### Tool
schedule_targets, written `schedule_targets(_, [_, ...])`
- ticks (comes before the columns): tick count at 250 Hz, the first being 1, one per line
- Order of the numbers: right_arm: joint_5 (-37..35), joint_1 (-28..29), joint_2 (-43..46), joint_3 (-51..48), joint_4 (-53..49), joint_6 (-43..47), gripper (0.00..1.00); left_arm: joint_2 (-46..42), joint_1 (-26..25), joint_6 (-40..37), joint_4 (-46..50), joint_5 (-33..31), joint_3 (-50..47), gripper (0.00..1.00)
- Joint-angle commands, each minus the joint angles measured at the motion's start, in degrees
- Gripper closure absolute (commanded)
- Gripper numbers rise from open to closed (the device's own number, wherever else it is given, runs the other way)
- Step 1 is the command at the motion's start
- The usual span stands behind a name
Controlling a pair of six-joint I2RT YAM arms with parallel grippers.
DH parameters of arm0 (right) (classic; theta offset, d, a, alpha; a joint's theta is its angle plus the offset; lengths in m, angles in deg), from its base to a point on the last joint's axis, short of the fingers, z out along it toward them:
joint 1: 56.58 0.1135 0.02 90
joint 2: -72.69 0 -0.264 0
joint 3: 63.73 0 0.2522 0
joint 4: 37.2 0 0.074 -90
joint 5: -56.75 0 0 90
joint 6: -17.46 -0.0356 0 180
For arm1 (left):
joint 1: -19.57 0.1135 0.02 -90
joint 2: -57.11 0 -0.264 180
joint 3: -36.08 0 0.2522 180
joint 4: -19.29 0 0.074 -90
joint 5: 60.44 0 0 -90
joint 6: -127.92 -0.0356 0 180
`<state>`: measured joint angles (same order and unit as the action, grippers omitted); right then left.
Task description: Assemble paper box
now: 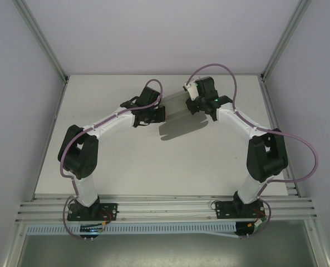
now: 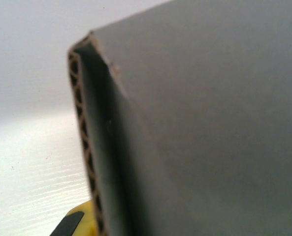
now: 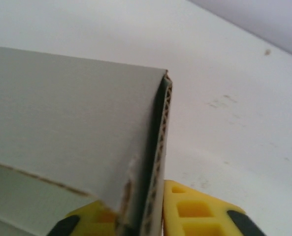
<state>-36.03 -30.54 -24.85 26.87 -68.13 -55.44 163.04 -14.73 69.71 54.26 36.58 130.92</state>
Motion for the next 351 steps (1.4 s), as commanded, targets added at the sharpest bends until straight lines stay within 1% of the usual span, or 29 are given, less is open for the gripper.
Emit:
schedule_targets(1, [-16.8, 2.0, -1.9, 1.1, 3.1, -1.6, 1.00, -2.2, -0.8, -0.4, -0.2, 0.5, 1.0, 1.00])
schedule_targets(21, [-23.1, 2.3, -2.7, 1.8, 2.6, -3.1, 1.00, -2.4, -0.9, -0.1, 0.6, -0.7, 0.9, 1.00])
schedule_targets(40, [-30.6, 2.6, -3.5, 2.6, 1.5, -3.8, 1.00, -3.1, -0.9, 0.5, 0.8, -1.6, 0.4, 1.00])
schedule_targets(60, [-36.4, 2.7, -4.1, 2.7, 1.2, -4.0, 1.00, -3.8, -0.9, 1.0, 0.8, -2.6, 0.0, 1.00])
schedule_targets(79, [-41.1, 2.6, -4.8, 2.8, 0.6, -2.3, 1.00, -4.2, -0.9, 1.2, 1.6, -3.7, 0.0, 1.00])
schedule_targets(93, [-43.6, 2.6, -5.1, 2.1, 1.2, 0.5, 1.00, -4.4, -0.9, 1.2, 2.7, -4.9, 0.3, 1.00])
schedule_targets(113, [-48.5, 2.2, -5.7, 0.7, 3.5, 7.0, 1.00, -4.2, -0.9, 1.5, 4.4, -6.9, 0.9, 1.00])
schedule_targets(126, [-52.4, 1.7, -6.3, -0.7, 6.2, 13.5, 1.00, -4.2, -0.9, 1.6, 5.2, -7.4, 1.3, 1.00])
schedule_targets(143, [-56.9, 1.3, -6.9, -3.0, 12.8, 22.9, 1.00, -4.1, -0.9, 1.8, 6.1, -7.8, 1.8, 1.00])
schedule_targets(162, [-60.9, 0.9, -7.4, -4.9, 21.9, 31.0, 1.00, -4.2, -0.9, 1.8, 6.6, -8.4, 2.3, 1.00])
schedule_targets(176, [-61.4, 0.9, -7.9, -6.1, 26.2, 35.8, 1.00, -4.2, -0.8, 1.9, 6.9, -9.0, 2.7, 1.00])
schedule_targets(190, [-60.8, 0.9, -8.5, -8.7, 34.1, 42.8, 1.00, -4.3, -1.1, 1.9, 6.9, -9.1, 2.6, 1.00])
schedule_targets(208, [-59.7, 1.2, -9.3, -11.6, 41.4, 50.3, 1.00, -4.2, -0.9, 1.9, 7.1, -9.3, 2.9, 1.00])
schedule_targets(227, [-57.9, 1.2, -9.7, -12.8, 42.7, 52.4, 1.00, -3.8, -0.9, 1.9, 7.5, -9.5, 3.1, 1.00])
schedule_targets(253, [-55.4, 1.0, -9.0, -12.5, 37.9, 47.4, 1.00, -3.7, -0.9, 2.1, 7.8, -9.4, 3.4, 1.00])
schedule_targets(280, [-52.5, 0.5, -7.4, -10.2, 28.3, 36.0, 1.00, -3.6, -0.9, 2.1, 7.6, -9.1, 3.5, 1.00])
schedule_targets(308, [-48.3, -1.0, -5.6, -6.3, 16.6, 19.9, 1.00, -3.8, -0.9, 2.2, 7.2, -8.2, 3.5, 1.00])
schedule_targets(324, [-44.9, -2.6, -4.5, -3.4, 8.8, 6.8, 1.00, -3.8, -0.9, 2.5, 6.6, -7.4, 3.2, 1.00])
schedule_targets(333, [-41.0, -3.8, -3.8, -1.7, 4.1, -0.9, 1.00, -3.7, -0.9, 2.6, 6.0, -6.9, 2.9, 1.00])
schedule_targets(343, [-38.7, -4.8, -2.9, -1.0, 2.4, -7.5, 1.00, -3.6, -0.9, 2.9, 5.4, -6.5, 2.7, 1.00])
schedule_targets(351, [-38.3, -5.3, -2.3, -1.0, 2.1, -11.3, 1.00, -3.3, -0.9, 3.2, 5.2, -6.0, 2.7, 1.00])
